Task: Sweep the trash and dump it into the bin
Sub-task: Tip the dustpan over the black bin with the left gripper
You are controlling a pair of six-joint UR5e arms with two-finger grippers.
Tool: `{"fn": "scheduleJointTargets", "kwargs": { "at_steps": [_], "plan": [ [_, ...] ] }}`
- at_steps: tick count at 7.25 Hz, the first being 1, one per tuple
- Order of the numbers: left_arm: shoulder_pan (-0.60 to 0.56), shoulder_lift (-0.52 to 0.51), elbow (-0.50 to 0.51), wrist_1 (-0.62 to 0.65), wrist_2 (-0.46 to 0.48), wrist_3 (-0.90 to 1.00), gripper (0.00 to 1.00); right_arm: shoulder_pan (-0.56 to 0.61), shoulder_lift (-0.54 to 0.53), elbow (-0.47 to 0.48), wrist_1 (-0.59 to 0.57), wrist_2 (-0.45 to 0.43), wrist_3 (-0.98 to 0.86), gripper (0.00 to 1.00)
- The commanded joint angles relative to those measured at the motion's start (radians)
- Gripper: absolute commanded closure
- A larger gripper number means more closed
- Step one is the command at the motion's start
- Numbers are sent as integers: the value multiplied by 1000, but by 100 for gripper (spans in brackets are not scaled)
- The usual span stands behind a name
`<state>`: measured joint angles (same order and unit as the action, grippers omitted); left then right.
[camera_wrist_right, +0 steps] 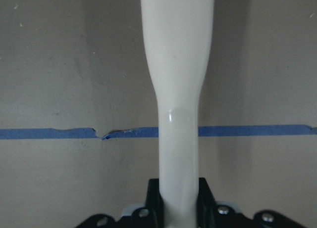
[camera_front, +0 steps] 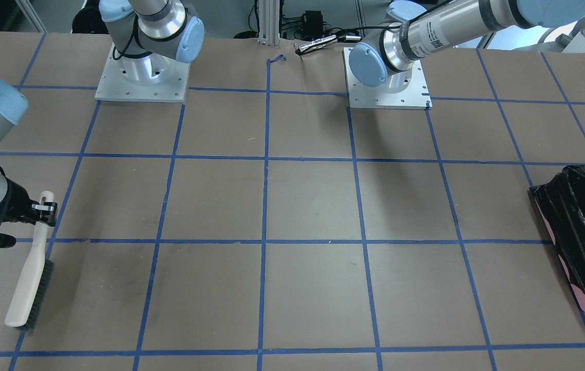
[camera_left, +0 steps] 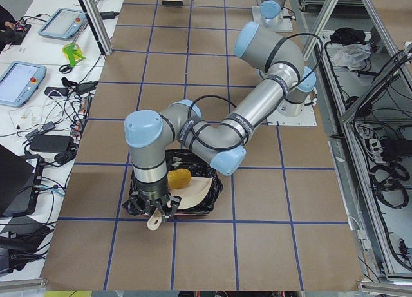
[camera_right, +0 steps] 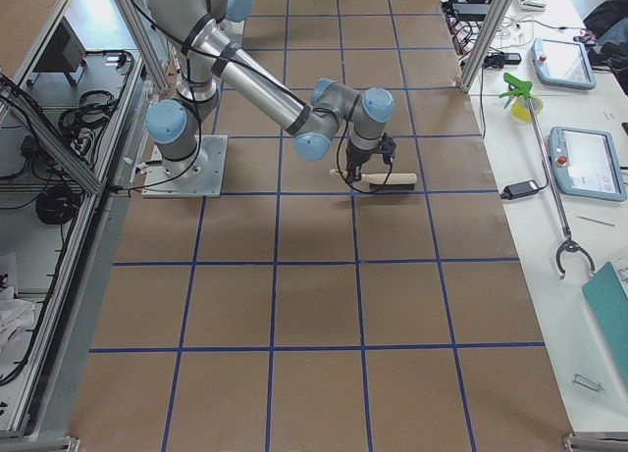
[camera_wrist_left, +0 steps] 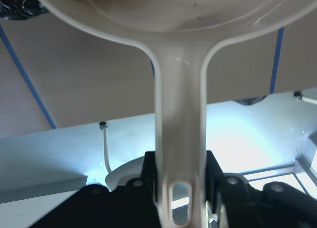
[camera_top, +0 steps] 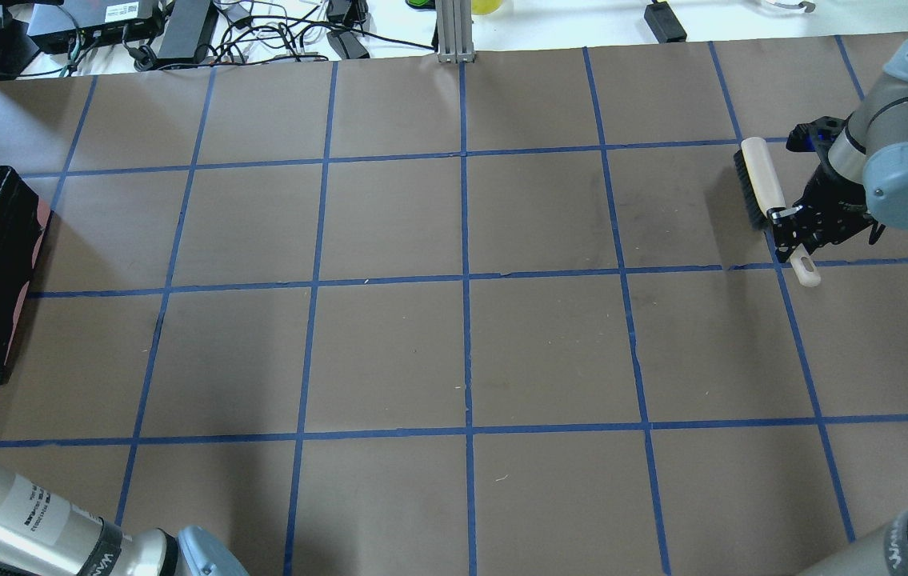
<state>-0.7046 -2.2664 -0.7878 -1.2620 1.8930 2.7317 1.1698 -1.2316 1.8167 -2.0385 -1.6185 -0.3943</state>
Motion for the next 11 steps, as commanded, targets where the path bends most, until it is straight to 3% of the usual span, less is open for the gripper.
{"fn": "scheduleJointTargets", "kwargs": {
  "at_steps": [1, 4, 7, 8, 9, 10, 11],
  "plan": [
    [-30, 22, -33, 41, 32, 13, 100, 2, 0, 0, 1, 2, -1, 100],
    [-38, 68, -157, 211, 52, 72, 100, 4, 3, 0, 1, 0, -31, 100],
    [-38, 79, -153, 190, 23, 88, 100, 4, 24, 0, -2, 0, -35, 100],
    [-36, 80, -143, 129, -48, 88, 100, 4, 26, -2, -5, 0, -31, 100],
    [-38, 87, -113, 11, -104, 66, 100, 4, 26, -2, -6, -3, -31, 86],
    [-38, 88, -87, -148, -164, 7, 100, 4, 24, -3, -9, -6, -29, 30],
    [-47, 88, -85, -227, -219, -86, 100, 4, 24, -4, -28, -9, -23, 0]
  ]
}}
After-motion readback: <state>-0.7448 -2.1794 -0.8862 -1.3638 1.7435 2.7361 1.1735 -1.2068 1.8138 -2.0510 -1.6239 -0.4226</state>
